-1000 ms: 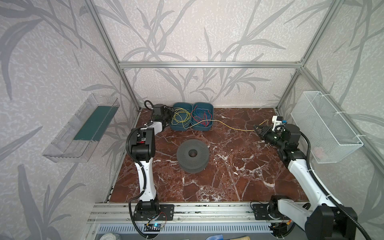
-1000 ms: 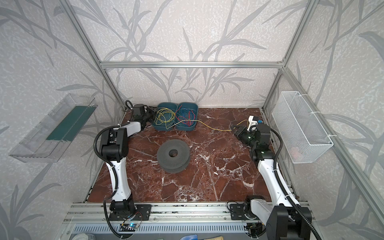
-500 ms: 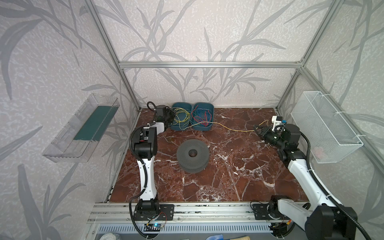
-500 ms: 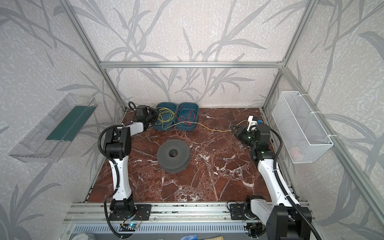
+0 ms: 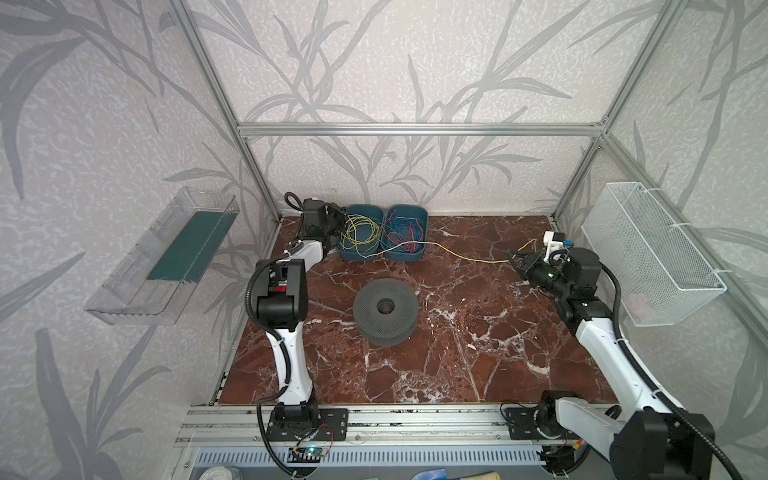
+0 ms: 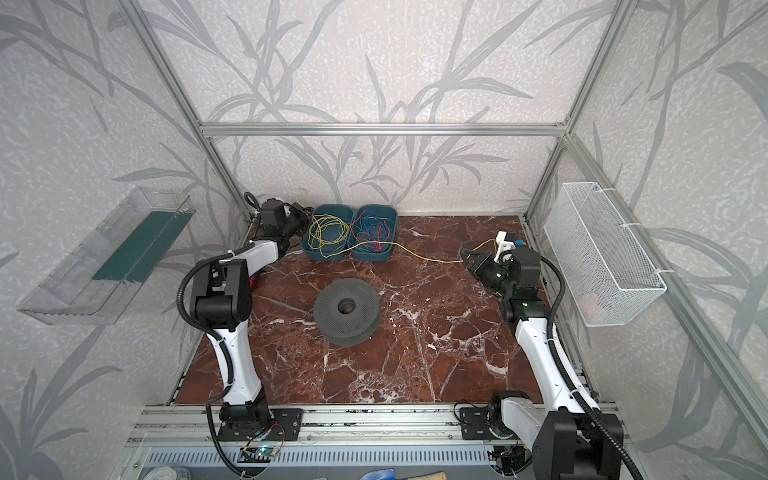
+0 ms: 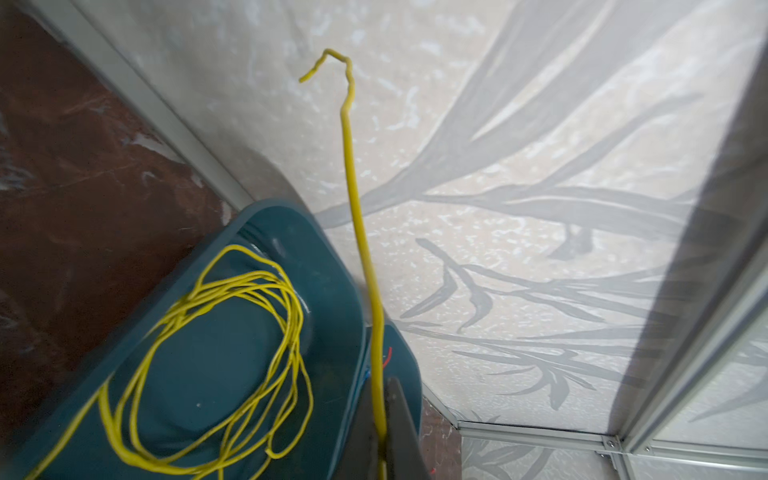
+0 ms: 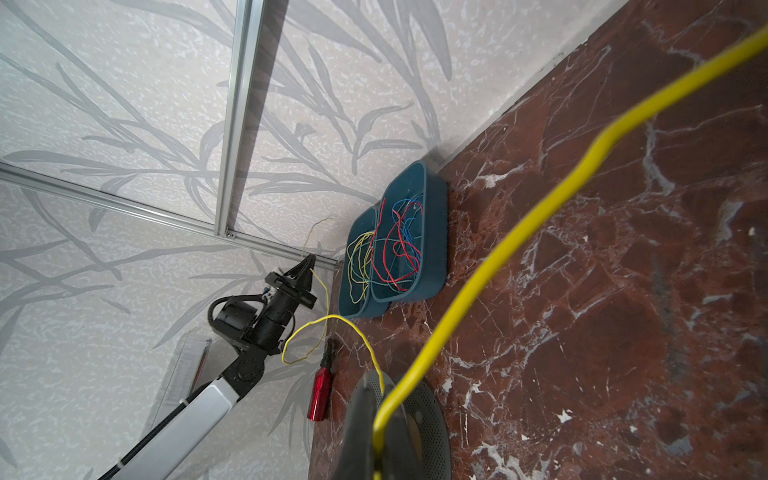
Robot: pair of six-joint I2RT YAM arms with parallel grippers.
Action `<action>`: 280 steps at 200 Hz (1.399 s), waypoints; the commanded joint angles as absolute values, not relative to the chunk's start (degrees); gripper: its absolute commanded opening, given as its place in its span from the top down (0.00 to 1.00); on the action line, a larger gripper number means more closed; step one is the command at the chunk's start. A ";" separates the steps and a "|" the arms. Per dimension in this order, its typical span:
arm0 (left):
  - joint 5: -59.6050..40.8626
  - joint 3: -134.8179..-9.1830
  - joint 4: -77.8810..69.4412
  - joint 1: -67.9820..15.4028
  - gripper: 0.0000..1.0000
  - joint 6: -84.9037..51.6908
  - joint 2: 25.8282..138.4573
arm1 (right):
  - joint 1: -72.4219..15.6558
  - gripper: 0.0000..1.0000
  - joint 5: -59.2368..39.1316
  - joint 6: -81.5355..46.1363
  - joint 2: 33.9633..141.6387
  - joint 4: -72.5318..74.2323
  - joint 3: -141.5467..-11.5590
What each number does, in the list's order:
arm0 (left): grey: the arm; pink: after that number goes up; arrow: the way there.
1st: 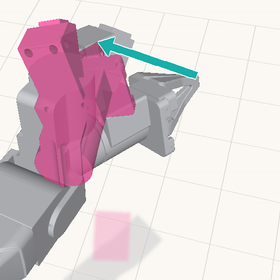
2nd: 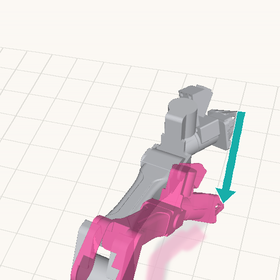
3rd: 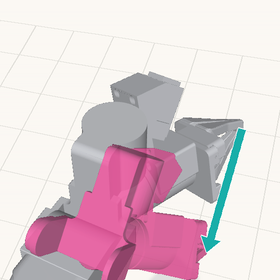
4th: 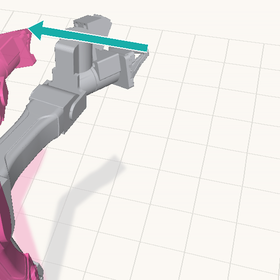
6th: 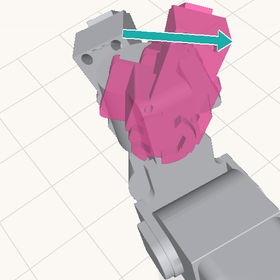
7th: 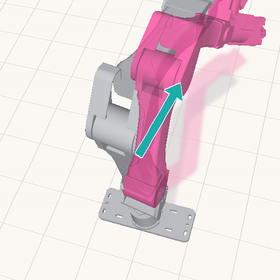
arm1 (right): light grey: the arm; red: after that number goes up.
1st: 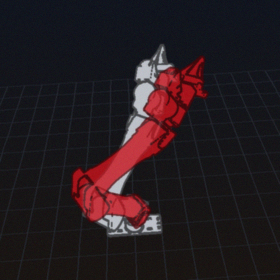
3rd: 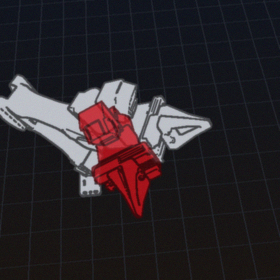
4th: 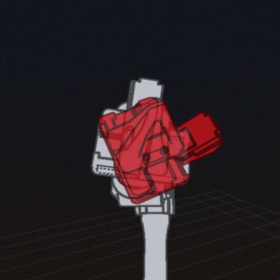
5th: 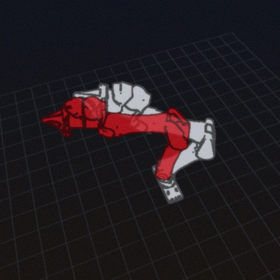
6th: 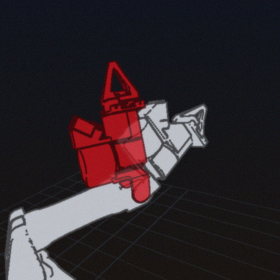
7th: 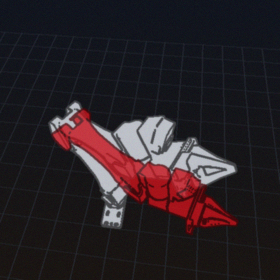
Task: Wrap the cables
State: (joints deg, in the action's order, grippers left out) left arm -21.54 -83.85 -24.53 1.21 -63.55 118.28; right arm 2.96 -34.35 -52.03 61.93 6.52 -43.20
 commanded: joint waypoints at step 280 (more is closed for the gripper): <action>1.17 -66.23 -33.75 -26.23 1.00 -14.99 84.73 | 4.54 0.13 -22.14 -26.83 78.51 -27.53 -58.71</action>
